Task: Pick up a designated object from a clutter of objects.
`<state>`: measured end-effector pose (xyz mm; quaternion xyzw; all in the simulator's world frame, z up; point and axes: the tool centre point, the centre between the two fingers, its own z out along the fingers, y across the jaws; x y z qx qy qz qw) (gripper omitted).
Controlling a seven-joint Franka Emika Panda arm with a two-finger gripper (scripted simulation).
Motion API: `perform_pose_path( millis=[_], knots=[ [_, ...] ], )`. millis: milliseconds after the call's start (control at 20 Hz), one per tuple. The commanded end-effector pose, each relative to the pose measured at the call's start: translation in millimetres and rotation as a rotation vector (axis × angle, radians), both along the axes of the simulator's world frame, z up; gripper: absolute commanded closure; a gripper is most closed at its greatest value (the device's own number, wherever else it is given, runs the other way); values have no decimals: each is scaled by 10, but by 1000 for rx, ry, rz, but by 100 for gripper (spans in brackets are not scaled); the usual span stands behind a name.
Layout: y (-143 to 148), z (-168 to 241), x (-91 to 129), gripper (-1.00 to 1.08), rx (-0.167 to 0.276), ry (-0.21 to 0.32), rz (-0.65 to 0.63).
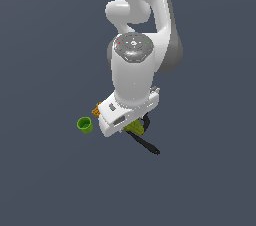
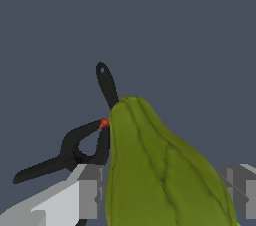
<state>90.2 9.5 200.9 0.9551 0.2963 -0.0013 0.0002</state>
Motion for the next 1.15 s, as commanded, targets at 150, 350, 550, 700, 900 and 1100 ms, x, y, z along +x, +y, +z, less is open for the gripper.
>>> perform_pose_path(
  millis=[150, 350, 550, 700, 900, 1100],
  knots=[
    [143, 655, -36, 108, 0, -2, 1],
    [228, 1049, -50, 108, 1, -2, 1],
    [293, 1343, -54, 108, 1, -2, 1],
    [325, 1499, -52, 108, 1, -2, 0],
    [353, 1626, -48, 108, 1, -2, 0],
    [359, 1667, -45, 108, 1, -2, 0]
  ],
)
